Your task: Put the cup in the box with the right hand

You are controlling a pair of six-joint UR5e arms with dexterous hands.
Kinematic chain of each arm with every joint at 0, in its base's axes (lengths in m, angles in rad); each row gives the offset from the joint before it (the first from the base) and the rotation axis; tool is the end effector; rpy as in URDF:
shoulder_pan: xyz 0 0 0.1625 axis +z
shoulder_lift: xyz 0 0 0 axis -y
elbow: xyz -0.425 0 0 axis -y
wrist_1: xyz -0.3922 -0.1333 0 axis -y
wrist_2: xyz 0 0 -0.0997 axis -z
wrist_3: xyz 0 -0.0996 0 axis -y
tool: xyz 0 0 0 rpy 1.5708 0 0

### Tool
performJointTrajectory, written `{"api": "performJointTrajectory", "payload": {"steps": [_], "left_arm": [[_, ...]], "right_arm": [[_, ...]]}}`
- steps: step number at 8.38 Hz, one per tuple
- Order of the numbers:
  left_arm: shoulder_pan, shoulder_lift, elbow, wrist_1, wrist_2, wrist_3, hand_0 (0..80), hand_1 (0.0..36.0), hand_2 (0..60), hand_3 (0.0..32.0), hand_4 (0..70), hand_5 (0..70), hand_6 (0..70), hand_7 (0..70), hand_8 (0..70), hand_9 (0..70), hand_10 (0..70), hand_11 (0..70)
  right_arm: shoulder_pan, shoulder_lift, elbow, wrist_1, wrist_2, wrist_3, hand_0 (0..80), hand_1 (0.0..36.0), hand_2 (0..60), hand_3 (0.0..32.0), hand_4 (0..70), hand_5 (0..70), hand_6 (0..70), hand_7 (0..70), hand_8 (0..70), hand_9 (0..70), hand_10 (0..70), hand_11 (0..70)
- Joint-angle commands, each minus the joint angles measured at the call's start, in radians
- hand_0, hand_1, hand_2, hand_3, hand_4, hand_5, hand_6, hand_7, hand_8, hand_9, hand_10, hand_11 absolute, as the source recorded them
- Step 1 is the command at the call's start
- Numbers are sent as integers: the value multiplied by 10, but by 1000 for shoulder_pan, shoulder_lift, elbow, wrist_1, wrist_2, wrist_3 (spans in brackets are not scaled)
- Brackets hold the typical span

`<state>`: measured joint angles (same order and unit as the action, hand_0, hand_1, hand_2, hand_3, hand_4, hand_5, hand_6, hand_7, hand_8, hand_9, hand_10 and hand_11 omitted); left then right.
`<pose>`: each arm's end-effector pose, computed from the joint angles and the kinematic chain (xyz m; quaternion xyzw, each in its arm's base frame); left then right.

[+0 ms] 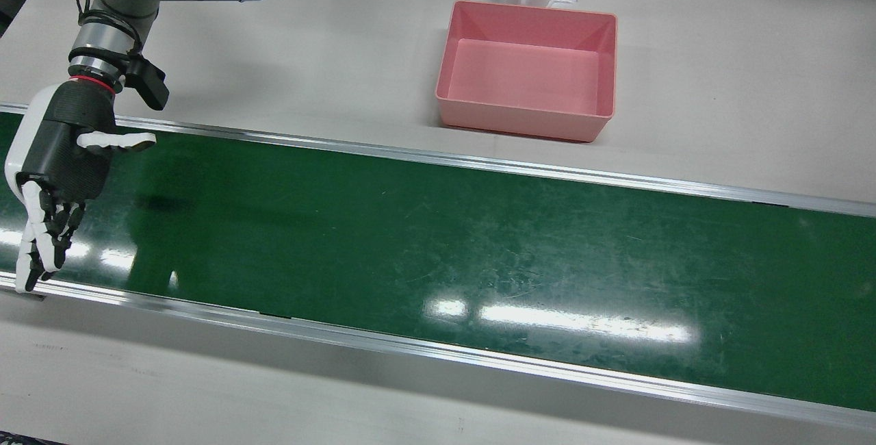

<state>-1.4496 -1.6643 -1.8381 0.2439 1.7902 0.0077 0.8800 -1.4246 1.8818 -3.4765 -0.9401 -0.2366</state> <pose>-0.0486 -0.5245 0.5349 -0.1148 0.7374 -0.6540 0.1242 -0.1743 -0.5122 0.4990 0.0399 -0.7400 0.6673 0.0740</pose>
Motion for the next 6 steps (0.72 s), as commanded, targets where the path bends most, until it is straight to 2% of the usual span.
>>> {"api": "performJointTrajectory", "payload": {"steps": [1,2,3,4,5,6], "left_arm": [[0,0,3,-2,0,0,0,0,0,0,0,0,0,0,0,0,0,0],[0,0,5,-2,0,0,0,0,0,0,0,0,0,0,0,0,0,0],[2,0,5,-2,0,0,0,0,0,0,0,0,0,0,0,0,0,0],[0,0,3,-2,0,0,0,0,0,0,0,0,0,0,0,0,0,0],[0,0,3,-2,0,0,0,0,0,0,0,0,0,0,0,0,0,0],[2,0,3,-2,0,0,0,0,0,0,0,0,0,0,0,0,0,0]], "right_arm": [[-50,6,5,-4,46,-13,503,158,0,116,0,54,14,88,0,3,4,24],[-59,4,-3,-3,46,-13,493,147,0,118,0,50,13,85,0,3,6,27],[-59,3,-9,2,47,-16,488,140,0,134,0,49,10,78,0,1,7,27],[-59,0,-7,4,46,-18,478,128,0,122,0,46,11,76,2,1,11,31],[-50,0,-1,4,44,-16,468,113,0,82,0,42,14,74,5,0,17,39],[-33,-2,6,2,43,-16,464,109,0,56,0,40,16,74,5,0,18,39]]}}
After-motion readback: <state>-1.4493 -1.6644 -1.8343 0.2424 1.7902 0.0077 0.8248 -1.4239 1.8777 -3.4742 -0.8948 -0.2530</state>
